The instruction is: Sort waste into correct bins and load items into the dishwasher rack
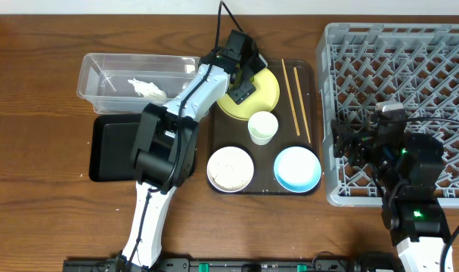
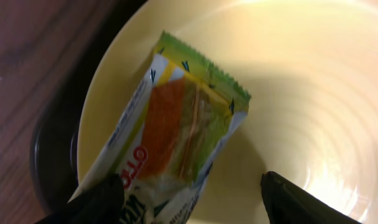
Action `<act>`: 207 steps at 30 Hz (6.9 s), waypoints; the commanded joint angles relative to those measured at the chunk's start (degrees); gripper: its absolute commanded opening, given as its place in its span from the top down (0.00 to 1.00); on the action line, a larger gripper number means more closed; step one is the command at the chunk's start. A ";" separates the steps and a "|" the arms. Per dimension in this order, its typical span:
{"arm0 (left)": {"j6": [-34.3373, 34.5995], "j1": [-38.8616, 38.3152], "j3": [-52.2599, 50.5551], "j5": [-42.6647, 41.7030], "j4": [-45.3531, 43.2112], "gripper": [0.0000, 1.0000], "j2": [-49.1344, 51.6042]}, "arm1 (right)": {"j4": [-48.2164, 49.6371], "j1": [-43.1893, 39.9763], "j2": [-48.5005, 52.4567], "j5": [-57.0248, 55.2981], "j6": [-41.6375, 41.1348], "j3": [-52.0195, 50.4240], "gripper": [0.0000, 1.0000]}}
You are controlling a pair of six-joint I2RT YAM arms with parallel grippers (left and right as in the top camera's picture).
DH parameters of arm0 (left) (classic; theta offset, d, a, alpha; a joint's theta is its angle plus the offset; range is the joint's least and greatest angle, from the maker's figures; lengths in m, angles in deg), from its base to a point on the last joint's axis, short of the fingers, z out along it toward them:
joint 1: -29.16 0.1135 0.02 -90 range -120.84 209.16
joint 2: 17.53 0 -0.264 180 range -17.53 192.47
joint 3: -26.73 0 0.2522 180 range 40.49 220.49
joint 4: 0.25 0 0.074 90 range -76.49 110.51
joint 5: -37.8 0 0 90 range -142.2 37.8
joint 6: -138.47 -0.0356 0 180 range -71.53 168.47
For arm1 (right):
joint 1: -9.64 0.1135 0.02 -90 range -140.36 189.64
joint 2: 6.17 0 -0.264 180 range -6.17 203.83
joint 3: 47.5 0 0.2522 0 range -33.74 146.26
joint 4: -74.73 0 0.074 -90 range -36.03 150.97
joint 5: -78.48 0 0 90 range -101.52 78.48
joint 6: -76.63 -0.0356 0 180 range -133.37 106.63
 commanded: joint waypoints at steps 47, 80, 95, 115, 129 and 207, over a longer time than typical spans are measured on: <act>8.94 0.52 1.22 -4.22 9.53 0.28 -4.44 | -0.15 -0.24 0.02 0.44 -0.74 1.55 0.01; 9.20 1.62 0.31 -4.33 9.03 0.75 1.03 | -1.38 -0.24 0.02 0.44 -0.76 1.55 0.01; 22.12 2.19 3.19 -4.46 9.90 0.94 -5.38 | -1.57 -0.24 0.02 0.42 -0.74 1.55 0.01; 25.03 9.18 3.15 -4.20 13.73 0.94 -25.38 | -1.51 -0.24 0.02 0.42 -0.74 1.55 0.01; 27.63 20.94 2.19 -4.26 17.25 0.94 -23.02 | -1.49 -0.24 0.02 0.42 -0.74 1.55 0.01; 51.41 19.71 -0.66 -1.81 22.38 0.30 -22.43 | -3.39 -0.24 0.02 0.66 -3.78 1.55 0.01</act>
